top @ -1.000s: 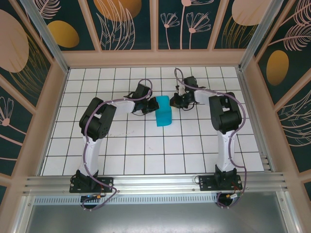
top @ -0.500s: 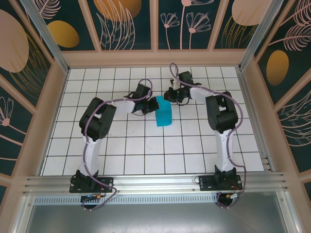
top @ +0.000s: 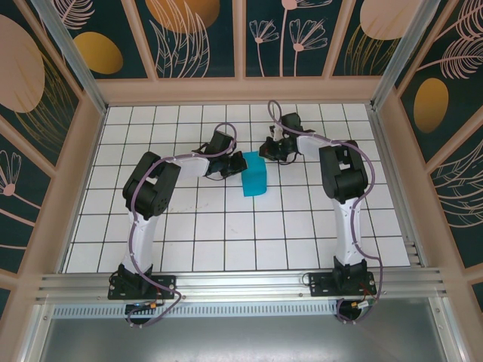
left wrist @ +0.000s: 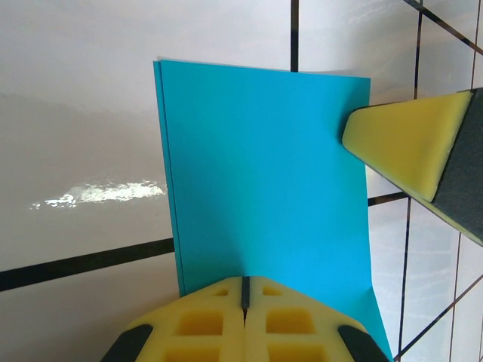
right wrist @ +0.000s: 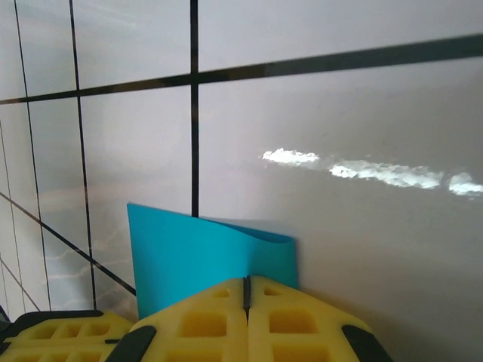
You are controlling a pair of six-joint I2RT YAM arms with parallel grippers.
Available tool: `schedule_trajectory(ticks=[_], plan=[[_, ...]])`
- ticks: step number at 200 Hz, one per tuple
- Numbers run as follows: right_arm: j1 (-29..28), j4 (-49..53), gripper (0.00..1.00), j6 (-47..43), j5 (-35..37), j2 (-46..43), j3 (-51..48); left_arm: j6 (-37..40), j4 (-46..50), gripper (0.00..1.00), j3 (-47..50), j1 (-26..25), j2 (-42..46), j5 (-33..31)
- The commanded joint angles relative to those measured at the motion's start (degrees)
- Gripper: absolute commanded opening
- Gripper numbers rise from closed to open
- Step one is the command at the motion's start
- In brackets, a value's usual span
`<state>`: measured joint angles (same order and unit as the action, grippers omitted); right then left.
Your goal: Fold a paper plane with a square sheet of paper (pick it up from the middle)
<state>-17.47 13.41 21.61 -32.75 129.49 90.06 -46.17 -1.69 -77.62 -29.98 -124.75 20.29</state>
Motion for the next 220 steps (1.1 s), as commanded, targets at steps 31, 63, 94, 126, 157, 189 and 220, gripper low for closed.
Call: schedule_trajectory(ticks=[31, 63, 94, 126, 157, 189, 220], plan=[[-0.8, -9.5, 0.04, 1.9, -0.3, -6.1, -3.0, 0.3, 12.9, 0.03, 3.6, 0.2, -5.9, -7.3], [-3.0, -8.1, 0.05, 1.4, -3.3, -3.0, -1.9, 0.2, 12.6, 0.04, 3.7, 0.2, -5.9, -7.2], [-2.9, -5.1, 0.04, 1.0, -2.6, 0.1, 0.6, 0.2, 12.7, 0.04, 3.8, 0.2, -5.9, -7.4], [-1.2, -3.3, 0.05, 1.5, 0.0, 2.0, 1.5, 0.0, 12.6, 0.04, 4.1, 0.2, -5.9, -7.4], [0.9, -3.5, 0.04, 2.1, 2.3, 3.0, 1.5, -0.1, 12.4, 0.04, 4.7, 0.2, -5.7, -7.5], [2.4, -5.3, 0.04, 3.2, 5.8, 0.0, 1.2, -0.2, 12.2, 0.04, 4.9, 0.2, -5.5, -7.5], [2.0, -7.3, 0.05, 2.3, 1.1, -6.5, -3.2, -0.1, 12.1, 0.04, 5.0, 0.2, -5.4, -7.5]])
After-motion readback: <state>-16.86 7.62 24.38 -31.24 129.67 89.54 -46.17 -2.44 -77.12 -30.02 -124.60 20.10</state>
